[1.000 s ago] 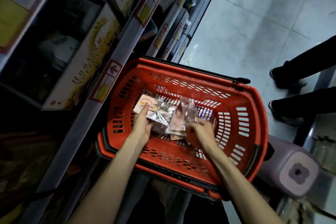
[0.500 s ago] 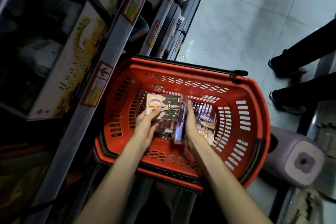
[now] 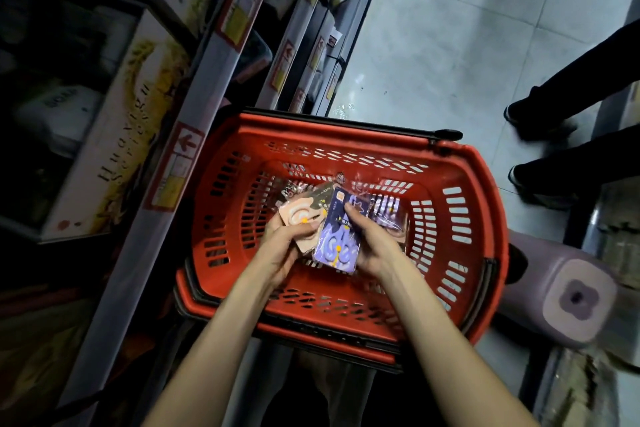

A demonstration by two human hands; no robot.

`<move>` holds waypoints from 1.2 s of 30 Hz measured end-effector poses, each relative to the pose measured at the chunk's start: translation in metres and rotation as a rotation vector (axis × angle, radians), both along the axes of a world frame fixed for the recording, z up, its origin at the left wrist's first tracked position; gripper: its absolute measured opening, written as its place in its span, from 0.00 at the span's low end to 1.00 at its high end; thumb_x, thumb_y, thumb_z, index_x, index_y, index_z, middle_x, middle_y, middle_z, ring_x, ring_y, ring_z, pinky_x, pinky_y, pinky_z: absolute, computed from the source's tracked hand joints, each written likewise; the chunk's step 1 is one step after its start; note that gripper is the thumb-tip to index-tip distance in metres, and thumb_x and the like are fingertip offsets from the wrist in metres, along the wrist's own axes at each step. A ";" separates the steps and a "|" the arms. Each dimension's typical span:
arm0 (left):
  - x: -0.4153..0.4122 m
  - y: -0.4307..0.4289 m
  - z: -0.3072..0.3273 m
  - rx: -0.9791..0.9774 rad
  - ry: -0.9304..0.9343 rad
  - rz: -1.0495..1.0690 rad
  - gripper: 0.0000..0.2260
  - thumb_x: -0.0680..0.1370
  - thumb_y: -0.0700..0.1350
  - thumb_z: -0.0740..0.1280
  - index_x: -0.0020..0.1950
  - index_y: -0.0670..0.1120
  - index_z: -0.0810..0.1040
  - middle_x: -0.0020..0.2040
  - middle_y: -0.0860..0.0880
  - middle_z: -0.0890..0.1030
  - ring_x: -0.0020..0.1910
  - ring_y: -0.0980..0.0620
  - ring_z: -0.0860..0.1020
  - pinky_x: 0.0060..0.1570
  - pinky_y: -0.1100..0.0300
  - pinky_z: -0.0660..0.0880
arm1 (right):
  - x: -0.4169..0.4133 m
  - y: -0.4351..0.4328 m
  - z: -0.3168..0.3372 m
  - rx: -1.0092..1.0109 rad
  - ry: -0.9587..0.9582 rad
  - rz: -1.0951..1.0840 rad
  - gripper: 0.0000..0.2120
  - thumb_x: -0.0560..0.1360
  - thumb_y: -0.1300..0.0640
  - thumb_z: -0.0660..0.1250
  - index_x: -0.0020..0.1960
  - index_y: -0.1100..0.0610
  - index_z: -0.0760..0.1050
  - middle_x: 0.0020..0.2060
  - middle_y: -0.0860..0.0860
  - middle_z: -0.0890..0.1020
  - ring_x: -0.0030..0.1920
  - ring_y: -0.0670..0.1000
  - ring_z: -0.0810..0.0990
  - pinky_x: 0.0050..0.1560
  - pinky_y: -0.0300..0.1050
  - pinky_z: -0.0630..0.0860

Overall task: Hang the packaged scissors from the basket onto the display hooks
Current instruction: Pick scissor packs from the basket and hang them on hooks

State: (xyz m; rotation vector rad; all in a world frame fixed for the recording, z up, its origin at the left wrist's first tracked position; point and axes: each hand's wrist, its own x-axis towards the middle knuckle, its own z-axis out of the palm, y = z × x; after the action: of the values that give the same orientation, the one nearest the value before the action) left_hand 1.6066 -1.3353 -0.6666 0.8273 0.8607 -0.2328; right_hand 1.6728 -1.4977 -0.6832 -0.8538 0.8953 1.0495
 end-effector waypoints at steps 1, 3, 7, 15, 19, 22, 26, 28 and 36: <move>0.000 -0.001 0.002 -0.013 0.004 0.001 0.28 0.71 0.33 0.75 0.71 0.43 0.77 0.62 0.39 0.84 0.56 0.43 0.84 0.52 0.53 0.84 | 0.000 -0.002 0.000 -0.029 -0.003 0.004 0.18 0.77 0.53 0.73 0.61 0.65 0.81 0.58 0.63 0.84 0.53 0.60 0.86 0.57 0.56 0.82; 0.002 -0.003 0.006 -0.013 0.030 0.029 0.19 0.75 0.41 0.74 0.65 0.43 0.81 0.58 0.40 0.85 0.50 0.45 0.85 0.49 0.54 0.83 | -0.001 -0.006 0.001 -0.092 -0.048 0.019 0.23 0.73 0.54 0.77 0.62 0.66 0.81 0.56 0.63 0.85 0.55 0.61 0.86 0.54 0.55 0.83; -0.004 0.005 0.016 0.287 0.080 -0.114 0.10 0.73 0.48 0.79 0.45 0.43 0.81 0.40 0.47 0.82 0.38 0.53 0.79 0.39 0.63 0.76 | 0.000 -0.016 0.016 -0.268 -0.297 0.157 0.17 0.72 0.59 0.78 0.57 0.64 0.82 0.48 0.60 0.87 0.45 0.58 0.87 0.49 0.51 0.84; 0.001 0.015 0.070 0.465 -0.075 -0.609 0.16 0.73 0.34 0.79 0.57 0.46 0.83 0.45 0.57 0.88 0.45 0.61 0.85 0.49 0.67 0.79 | 0.004 -0.012 0.085 -0.341 -0.737 0.450 0.12 0.72 0.57 0.79 0.54 0.59 0.84 0.45 0.51 0.89 0.46 0.50 0.88 0.47 0.44 0.83; 0.007 -0.001 0.094 0.549 -0.074 -0.423 0.13 0.73 0.33 0.78 0.52 0.47 0.83 0.40 0.57 0.88 0.40 0.61 0.85 0.44 0.65 0.80 | -0.005 -0.009 0.113 -0.454 -0.719 0.314 0.18 0.73 0.51 0.78 0.59 0.57 0.82 0.49 0.50 0.88 0.49 0.49 0.87 0.53 0.47 0.83; 0.009 -0.012 0.108 0.500 -0.080 -0.315 0.06 0.77 0.39 0.76 0.53 0.47 0.85 0.46 0.49 0.89 0.44 0.53 0.85 0.46 0.60 0.80 | -0.014 -0.015 0.137 -0.450 -0.646 0.174 0.14 0.74 0.52 0.78 0.57 0.57 0.84 0.46 0.51 0.89 0.47 0.52 0.88 0.50 0.49 0.84; 0.006 -0.027 0.126 0.499 -0.119 -0.295 0.05 0.80 0.44 0.73 0.55 0.47 0.85 0.51 0.48 0.89 0.49 0.49 0.86 0.52 0.56 0.81 | -0.028 -0.038 0.168 -0.540 -0.680 0.049 0.09 0.72 0.59 0.79 0.51 0.58 0.85 0.43 0.53 0.89 0.46 0.53 0.88 0.49 0.49 0.83; 0.005 -0.031 0.134 0.555 -0.137 -0.333 0.04 0.80 0.44 0.74 0.54 0.49 0.85 0.51 0.52 0.89 0.52 0.53 0.86 0.56 0.55 0.80 | -0.036 -0.058 0.184 -0.643 -0.749 0.029 0.07 0.71 0.60 0.79 0.49 0.57 0.85 0.42 0.50 0.89 0.45 0.49 0.88 0.47 0.46 0.83; 0.000 -0.091 0.199 0.615 -0.314 -0.514 0.09 0.80 0.37 0.72 0.58 0.49 0.83 0.46 0.61 0.87 0.46 0.66 0.84 0.46 0.71 0.76 | -0.100 -0.169 0.245 -0.870 -0.833 -0.172 0.10 0.73 0.68 0.75 0.46 0.54 0.79 0.38 0.45 0.86 0.38 0.37 0.83 0.40 0.30 0.76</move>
State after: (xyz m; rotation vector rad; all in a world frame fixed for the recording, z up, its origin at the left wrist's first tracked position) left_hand 1.6070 -1.4267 -0.4672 1.6153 0.4023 -0.2808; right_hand 1.5732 -1.6663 -0.4382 -1.7266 0.6514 0.0385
